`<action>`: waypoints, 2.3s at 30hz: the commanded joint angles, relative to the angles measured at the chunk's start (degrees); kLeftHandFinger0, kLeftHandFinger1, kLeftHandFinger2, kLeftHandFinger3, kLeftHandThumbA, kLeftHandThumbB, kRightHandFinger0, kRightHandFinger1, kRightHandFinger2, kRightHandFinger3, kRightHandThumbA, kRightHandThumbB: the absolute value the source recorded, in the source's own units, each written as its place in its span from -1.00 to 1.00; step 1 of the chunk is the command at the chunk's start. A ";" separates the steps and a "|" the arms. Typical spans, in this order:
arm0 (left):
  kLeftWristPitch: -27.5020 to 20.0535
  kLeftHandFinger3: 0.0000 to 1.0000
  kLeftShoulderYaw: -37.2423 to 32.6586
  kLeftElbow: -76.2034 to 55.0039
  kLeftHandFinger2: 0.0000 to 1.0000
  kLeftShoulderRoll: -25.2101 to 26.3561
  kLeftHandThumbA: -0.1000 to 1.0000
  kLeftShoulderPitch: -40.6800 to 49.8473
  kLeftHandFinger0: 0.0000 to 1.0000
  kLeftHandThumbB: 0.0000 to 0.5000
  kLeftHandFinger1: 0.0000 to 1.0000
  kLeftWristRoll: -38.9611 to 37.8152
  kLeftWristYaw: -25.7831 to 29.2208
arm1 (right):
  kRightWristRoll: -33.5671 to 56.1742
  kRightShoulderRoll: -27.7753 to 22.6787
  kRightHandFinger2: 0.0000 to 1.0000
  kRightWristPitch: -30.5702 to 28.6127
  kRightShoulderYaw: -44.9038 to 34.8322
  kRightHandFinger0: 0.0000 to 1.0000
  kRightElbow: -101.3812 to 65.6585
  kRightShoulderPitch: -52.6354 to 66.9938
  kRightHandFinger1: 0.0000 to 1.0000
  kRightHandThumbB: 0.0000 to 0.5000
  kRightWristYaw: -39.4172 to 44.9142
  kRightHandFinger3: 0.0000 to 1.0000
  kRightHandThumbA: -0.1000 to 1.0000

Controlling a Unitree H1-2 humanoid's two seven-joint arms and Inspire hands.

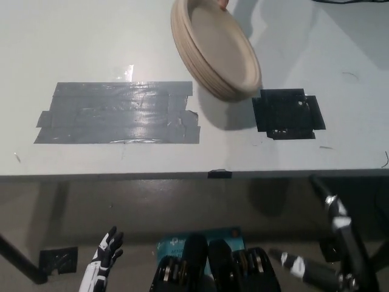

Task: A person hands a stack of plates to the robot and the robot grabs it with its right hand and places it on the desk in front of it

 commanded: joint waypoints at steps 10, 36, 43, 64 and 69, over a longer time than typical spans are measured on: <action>-3.83 1.00 0.43 -0.35 1.00 0.73 1.00 -0.98 1.00 -0.27 1.00 0.24 0.24 | -29.74 2.11 1.00 4.10 -2.07 1.00 -2.24 -25.39 1.00 0.76 -4.81 1.00 1.00; -2.66 1.00 0.35 -1.49 1.00 0.70 1.00 -1.50 1.00 -0.27 1.00 0.68 0.33 | -32.69 2.85 1.00 7.94 3.70 1.00 37.60 -47.85 1.00 0.68 -14.64 1.00 1.00; -3.21 1.00 0.36 -1.08 1.00 0.81 1.00 -1.51 1.00 -0.25 1.00 0.36 0.20 | -32.29 2.44 1.00 8.43 4.40 1.00 46.04 -52.30 1.00 0.69 -17.16 1.00 1.00; -3.01 1.00 0.53 -1.45 1.00 0.89 1.00 -2.15 1.00 -0.17 1.00 0.08 0.18 | -35.11 1.91 1.00 12.01 10.58 1.00 61.00 -58.83 1.00 1.00 -26.95 1.00 0.55; -3.39 1.00 0.45 -1.18 1.00 0.78 1.00 -2.15 1.00 -0.19 1.00 0.00 0.16 | -33.90 1.39 1.00 10.38 13.02 1.00 59.29 -58.77 1.00 1.00 -23.32 1.00 0.48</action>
